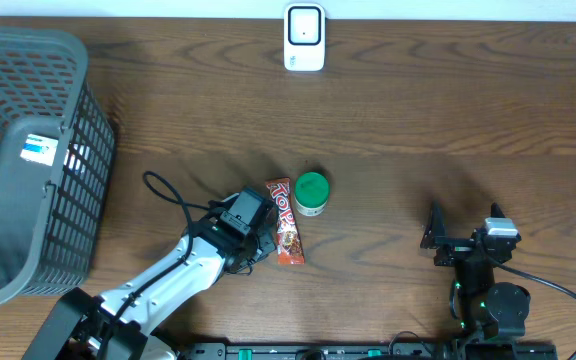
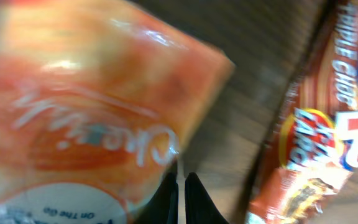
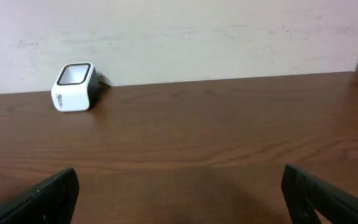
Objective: Scan the item barcode
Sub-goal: 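Lower the Kleenex pack onto the table left of the TOP bar, release, then move the left gripper back into the basket above the Panadol box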
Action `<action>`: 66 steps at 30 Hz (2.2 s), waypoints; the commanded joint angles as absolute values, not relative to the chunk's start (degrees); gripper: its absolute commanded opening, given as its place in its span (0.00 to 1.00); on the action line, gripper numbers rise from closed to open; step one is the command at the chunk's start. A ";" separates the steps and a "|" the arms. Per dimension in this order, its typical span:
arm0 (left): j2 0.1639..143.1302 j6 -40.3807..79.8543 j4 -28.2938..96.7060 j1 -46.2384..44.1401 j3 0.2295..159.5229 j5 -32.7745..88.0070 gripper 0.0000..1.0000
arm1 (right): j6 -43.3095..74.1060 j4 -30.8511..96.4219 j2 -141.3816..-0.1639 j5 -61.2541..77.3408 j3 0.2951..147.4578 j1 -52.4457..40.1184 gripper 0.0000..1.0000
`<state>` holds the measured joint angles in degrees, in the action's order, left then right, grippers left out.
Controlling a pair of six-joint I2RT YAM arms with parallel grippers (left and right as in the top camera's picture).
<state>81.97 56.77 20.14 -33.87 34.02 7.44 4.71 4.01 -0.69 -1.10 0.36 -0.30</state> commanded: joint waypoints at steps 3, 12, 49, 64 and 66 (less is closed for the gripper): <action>81.60 56.88 24.01 -31.33 34.09 5.63 0.07 | 3.99 4.16 -0.38 -1.43 0.32 -0.84 0.99; 74.94 57.71 36.12 -30.48 34.52 -8.93 0.07 | 3.99 4.16 -0.38 -1.43 0.32 -0.84 0.99; 66.85 29.47 58.50 19.51 96.53 -12.97 0.89 | 3.99 4.16 -0.38 -1.43 0.32 -0.84 0.99; 95.20 34.28 55.37 30.70 99.07 -11.05 0.89 | 3.99 4.16 -0.38 -1.43 0.32 -0.84 0.99; 99.00 35.05 54.72 30.70 99.07 -10.98 0.89 | 3.99 4.16 -0.38 -1.43 0.32 -0.84 0.99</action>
